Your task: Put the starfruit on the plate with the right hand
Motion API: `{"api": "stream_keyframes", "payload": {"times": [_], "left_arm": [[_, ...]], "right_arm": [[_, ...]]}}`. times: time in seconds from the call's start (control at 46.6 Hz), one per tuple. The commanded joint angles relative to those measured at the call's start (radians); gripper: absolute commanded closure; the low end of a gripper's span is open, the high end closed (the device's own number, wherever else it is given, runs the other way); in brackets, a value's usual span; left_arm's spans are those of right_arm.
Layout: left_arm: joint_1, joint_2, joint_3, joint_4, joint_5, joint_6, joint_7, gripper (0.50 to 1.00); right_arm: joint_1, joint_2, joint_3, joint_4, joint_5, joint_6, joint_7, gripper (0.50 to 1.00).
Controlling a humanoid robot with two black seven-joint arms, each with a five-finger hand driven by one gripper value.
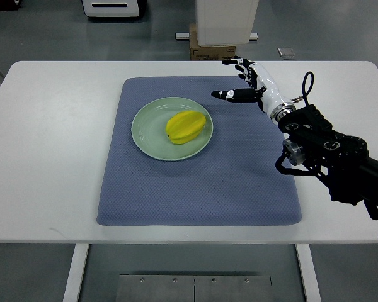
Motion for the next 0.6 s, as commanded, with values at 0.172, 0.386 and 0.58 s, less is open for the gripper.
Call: {"api": "stream_keyframes", "payload": {"times": [0.172,0.386,0.58], "left_arm": [[0.001,0.000,0.000,0.000,0.000,0.000,0.000,0.500],[-0.001,0.000,0.000,0.000,0.000,0.000,0.000,0.500],[0.001,0.000,0.000,0.000,0.000,0.000,0.000,0.500]], "right_arm": [[-0.044,-0.032,0.080,0.000,0.117,0.010,-0.001,0.500],[-0.098,-0.061,0.234,-0.003,0.162,0.087,-0.001,0.500],[-0.168,-0.061,0.406,-0.062,0.162,0.194,-0.001,0.500]]}}
